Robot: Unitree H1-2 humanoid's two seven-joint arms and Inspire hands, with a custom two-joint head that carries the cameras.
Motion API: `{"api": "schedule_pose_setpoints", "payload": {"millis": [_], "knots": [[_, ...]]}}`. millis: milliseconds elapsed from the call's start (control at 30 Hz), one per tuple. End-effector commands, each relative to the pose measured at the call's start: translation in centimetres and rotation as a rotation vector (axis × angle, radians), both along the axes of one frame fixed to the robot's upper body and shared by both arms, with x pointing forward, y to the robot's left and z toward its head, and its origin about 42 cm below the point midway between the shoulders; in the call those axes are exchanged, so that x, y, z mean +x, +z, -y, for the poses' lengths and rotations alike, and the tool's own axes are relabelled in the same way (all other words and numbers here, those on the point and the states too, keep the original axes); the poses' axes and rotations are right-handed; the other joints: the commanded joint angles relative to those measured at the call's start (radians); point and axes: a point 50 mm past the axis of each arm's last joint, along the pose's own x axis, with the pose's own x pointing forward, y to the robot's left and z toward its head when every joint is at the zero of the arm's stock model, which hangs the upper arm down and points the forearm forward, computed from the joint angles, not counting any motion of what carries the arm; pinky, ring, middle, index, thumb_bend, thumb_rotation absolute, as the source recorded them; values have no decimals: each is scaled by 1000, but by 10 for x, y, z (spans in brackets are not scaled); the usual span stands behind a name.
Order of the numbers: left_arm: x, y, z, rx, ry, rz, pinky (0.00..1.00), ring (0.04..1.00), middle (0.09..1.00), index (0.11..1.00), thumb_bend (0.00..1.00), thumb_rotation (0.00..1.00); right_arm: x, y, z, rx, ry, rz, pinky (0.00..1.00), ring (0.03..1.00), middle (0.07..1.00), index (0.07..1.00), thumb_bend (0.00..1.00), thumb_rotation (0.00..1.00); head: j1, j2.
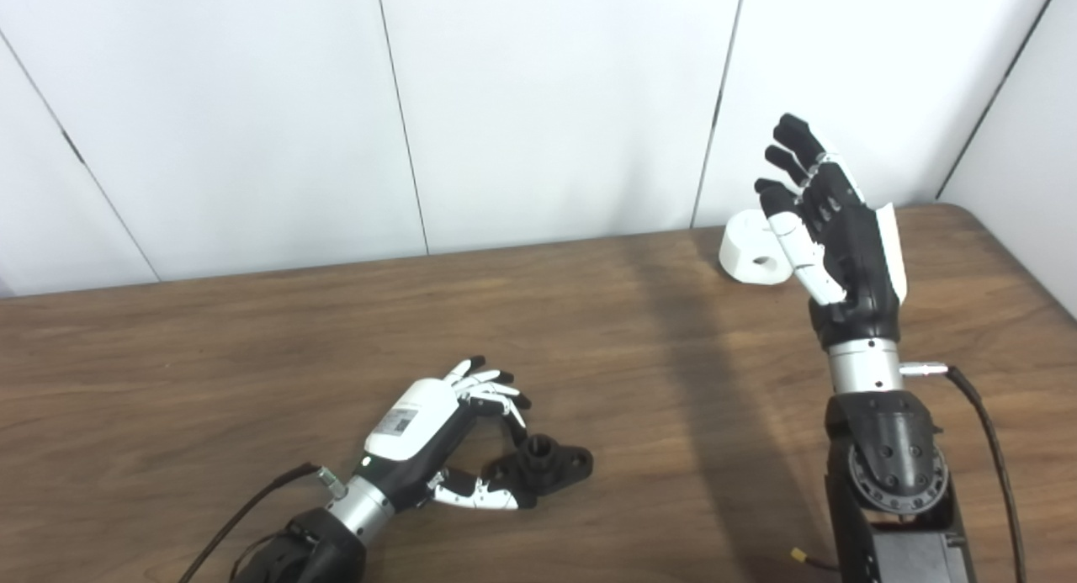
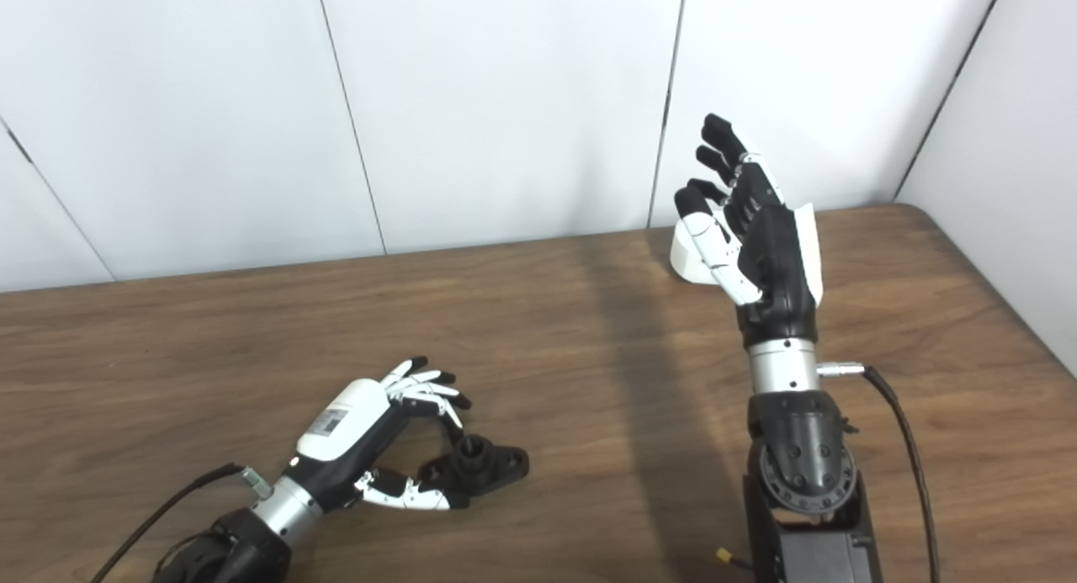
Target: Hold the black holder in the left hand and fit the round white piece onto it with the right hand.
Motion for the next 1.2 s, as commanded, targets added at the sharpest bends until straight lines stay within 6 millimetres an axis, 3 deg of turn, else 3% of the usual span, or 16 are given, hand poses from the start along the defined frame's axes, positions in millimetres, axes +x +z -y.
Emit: {"api": "schedule_pose_setpoints", "payload": {"millis": [0, 300, 633, 967, 1167], "knots": [[-1, -6, -2, 33, 1, -1, 1000, 885, 759, 485, 523, 64, -4, 16, 13, -75, -77, 75, 752, 854, 880, 853, 455, 567, -5, -5], [3, -12, -5, 21, 26, -1, 1000, 892, 765, 485, 524, 60, -6, 5, 60, -222, -233, -2, 748, 838, 857, 827, 625, 252, -29, -37], [5, -19, -5, 8, 34, 1, 1000, 887, 760, 485, 524, 60, 8, 8, 98, -400, -314, -83, 773, 836, 867, 845, 823, 233, -57, -72], [6, -24, -6, 0, 36, -3, 997, 886, 759, 485, 524, 62, 37, 4, 146, -510, -290, -144, 778, 828, 854, 840, 904, 184, -69, -100], [5, -26, -7, -3, 37, 2, 988, 884, 760, 485, 524, 61, 55, 3, 158, -546, -285, -227, 793, 849, 865, 841, 904, 189, -67, -105]]}}
